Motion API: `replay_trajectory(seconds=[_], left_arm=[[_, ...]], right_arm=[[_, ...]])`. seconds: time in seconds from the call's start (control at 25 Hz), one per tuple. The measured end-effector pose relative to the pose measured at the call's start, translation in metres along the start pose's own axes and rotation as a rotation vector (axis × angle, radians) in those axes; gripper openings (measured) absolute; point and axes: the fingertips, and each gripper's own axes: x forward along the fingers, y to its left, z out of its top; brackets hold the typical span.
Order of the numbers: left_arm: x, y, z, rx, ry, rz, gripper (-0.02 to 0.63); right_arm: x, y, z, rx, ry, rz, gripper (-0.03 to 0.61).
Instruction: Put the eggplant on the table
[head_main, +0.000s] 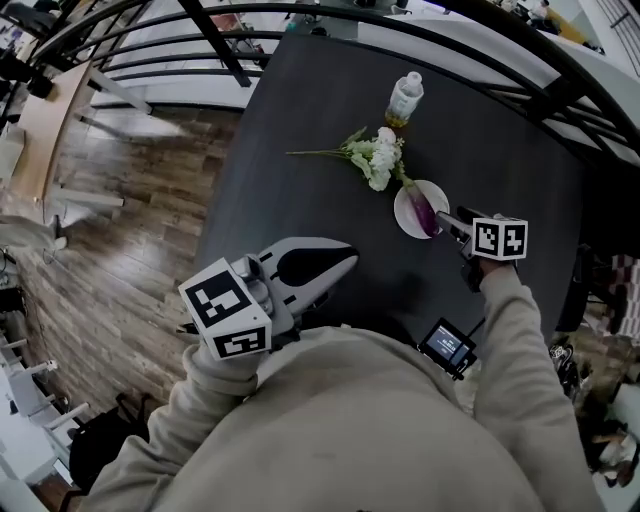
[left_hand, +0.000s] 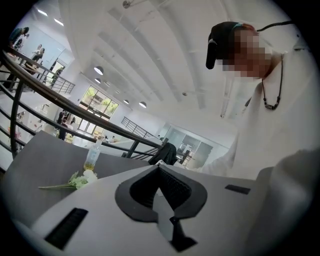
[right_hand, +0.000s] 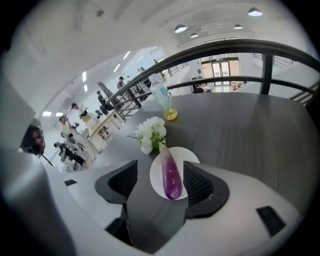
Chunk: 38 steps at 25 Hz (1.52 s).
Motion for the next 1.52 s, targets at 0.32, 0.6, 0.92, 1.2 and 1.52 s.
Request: replay_trajectory(seconds=[0.32,0.6,0.92,1.2,1.52], left_arm=[[0.021,-0.015,0.015,0.052,0.025,-0.072,0.006],[0.044,-0.039,0.035,0.13,0.04,-0.151,0.006],[0.077,-0.061,0.057,0.206,0.037,-0.256,0.006],[0.086,-0.076,0.067,0.239,0.022,-0.318,0.006],[0.1,-0.095,0.072,0.26,0.016,-0.363,0.006]], right_arm=[[-0.072,0.025,0.022,0.018,-0.174,0.109,0.232],[-0.165,0.074,0.053,-0.068,-0.392,0.194,0.056],[-0.252,0.149,0.07,-0.209,-0.575,0.255,0.017],[-0.291,0.209,0.068,-0.329,-0.664,0.212,0.014],[-0.312,0.212,0.065,-0.333,-0.699,0.19,0.014]])
